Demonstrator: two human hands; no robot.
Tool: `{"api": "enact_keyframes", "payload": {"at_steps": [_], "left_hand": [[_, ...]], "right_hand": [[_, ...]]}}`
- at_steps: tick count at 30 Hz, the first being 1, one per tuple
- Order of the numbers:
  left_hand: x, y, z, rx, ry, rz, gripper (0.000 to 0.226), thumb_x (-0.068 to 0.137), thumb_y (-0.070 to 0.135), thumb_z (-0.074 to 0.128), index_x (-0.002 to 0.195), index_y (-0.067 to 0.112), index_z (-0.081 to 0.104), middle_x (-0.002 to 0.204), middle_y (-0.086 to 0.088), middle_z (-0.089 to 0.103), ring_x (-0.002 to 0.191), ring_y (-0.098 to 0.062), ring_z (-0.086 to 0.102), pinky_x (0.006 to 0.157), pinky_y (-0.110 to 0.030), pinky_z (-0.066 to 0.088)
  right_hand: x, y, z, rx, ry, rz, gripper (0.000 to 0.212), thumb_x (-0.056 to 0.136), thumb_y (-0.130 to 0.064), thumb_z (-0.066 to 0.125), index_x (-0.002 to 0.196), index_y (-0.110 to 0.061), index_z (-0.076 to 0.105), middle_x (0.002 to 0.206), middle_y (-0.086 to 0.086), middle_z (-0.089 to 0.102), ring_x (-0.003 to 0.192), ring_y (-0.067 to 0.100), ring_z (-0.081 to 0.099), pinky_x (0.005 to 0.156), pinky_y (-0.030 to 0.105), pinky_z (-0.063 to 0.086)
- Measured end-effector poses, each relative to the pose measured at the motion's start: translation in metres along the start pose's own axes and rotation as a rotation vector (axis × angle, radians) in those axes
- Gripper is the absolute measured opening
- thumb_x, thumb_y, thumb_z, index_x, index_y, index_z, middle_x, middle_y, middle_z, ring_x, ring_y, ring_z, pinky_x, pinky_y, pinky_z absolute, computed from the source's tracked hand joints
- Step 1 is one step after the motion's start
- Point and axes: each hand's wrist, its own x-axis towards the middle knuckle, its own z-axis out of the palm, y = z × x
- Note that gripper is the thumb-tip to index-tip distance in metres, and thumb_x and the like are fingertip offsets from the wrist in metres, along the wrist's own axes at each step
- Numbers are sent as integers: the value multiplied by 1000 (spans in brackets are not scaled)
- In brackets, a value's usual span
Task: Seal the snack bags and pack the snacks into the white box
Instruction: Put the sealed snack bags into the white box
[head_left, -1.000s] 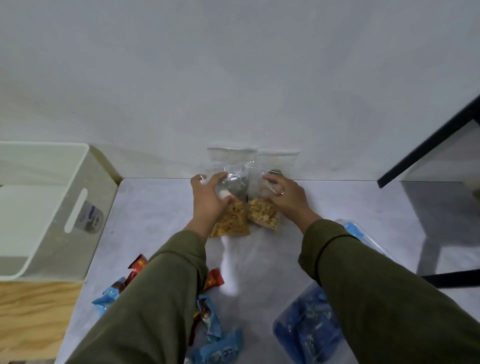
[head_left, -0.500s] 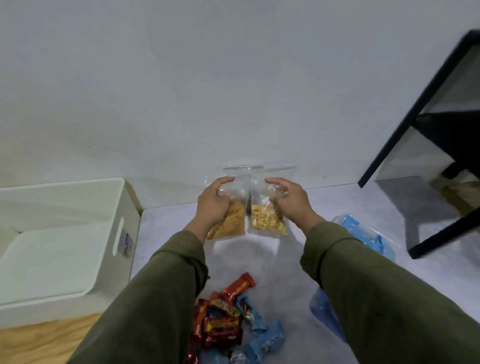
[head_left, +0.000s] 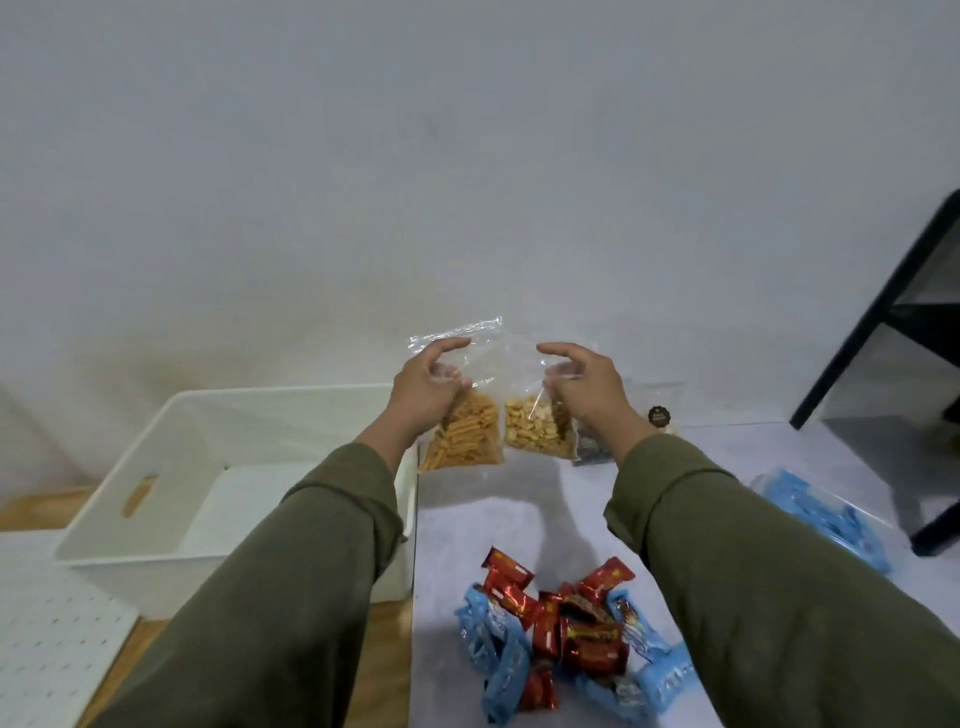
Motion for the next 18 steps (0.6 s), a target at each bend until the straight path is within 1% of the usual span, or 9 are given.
{"api": "enact_keyframes", "payload": {"at_steps": [2, 3, 6, 8, 10, 12, 14, 16, 18], "left_hand": [[0, -4, -27, 7, 41, 0, 45, 82, 7, 66, 114, 39, 61, 89, 1, 53, 85, -9, 56, 69, -16, 50], [-1, -7, -41, 10, 65, -5, 45, 82, 7, 66, 114, 38, 61, 91, 0, 53, 87, -10, 56, 70, -17, 50], [-3, -20, -82, 44, 114, -36, 45, 83, 7, 65, 116, 37, 60, 91, -1, 53, 83, -10, 55, 64, -14, 47], [-2, -32, -108, 45, 145, -52, 45, 83, 6, 64, 115, 37, 61, 90, 0, 52, 83, -11, 55, 64, -16, 47], [-1, -49, -131, 42, 171, -75, 46, 83, 5, 65, 114, 38, 61, 89, 0, 52, 84, -13, 55, 66, -21, 51], [-2, -73, -151, 36, 181, -107, 47, 82, 5, 66, 111, 41, 61, 87, -1, 52, 83, -15, 55, 70, -29, 56], [0, -98, -167, 17, 182, -150, 47, 82, 5, 66, 110, 42, 61, 86, 0, 52, 80, -17, 56, 72, -35, 57], [8, -125, -179, 7, 162, -183, 47, 82, 4, 67, 111, 40, 61, 85, 0, 51, 77, -17, 56, 69, -33, 56], [18, -148, -187, 5, 119, -202, 46, 81, 5, 67, 111, 40, 61, 85, 0, 52, 76, -15, 56, 64, -27, 53]], "right_hand": [[5, -12, 23, 20, -35, -28, 45, 80, 3, 58, 105, -32, 67, 91, 2, 62, 79, 17, 58, 76, 30, 52], [7, -17, 36, 30, -56, -33, 45, 79, 3, 58, 104, -33, 67, 89, 0, 63, 80, 17, 59, 78, 30, 52], [12, -30, 79, 66, -127, -29, 45, 79, 4, 56, 105, -31, 67, 85, -2, 63, 81, 17, 60, 77, 29, 50], [13, -35, 109, 97, -163, -26, 45, 79, 5, 56, 107, -28, 67, 85, -2, 63, 82, 18, 60, 76, 29, 51], [15, -36, 139, 100, -187, -27, 44, 80, 5, 56, 106, -28, 67, 84, -3, 63, 85, 20, 61, 80, 32, 54], [17, -32, 169, 77, -214, -19, 43, 80, 4, 56, 105, -29, 67, 83, -4, 63, 88, 21, 61, 85, 37, 54], [20, -24, 198, 60, -225, -4, 42, 79, 3, 57, 102, -31, 68, 82, -3, 63, 88, 23, 61, 86, 41, 54], [23, -12, 225, 42, -210, 20, 40, 79, 1, 57, 100, -32, 68, 86, -1, 63, 88, 22, 60, 87, 41, 53], [26, 1, 250, 31, -187, 51, 36, 82, -2, 57, 101, -30, 68, 93, -1, 61, 89, 16, 56, 89, 36, 51]]}}
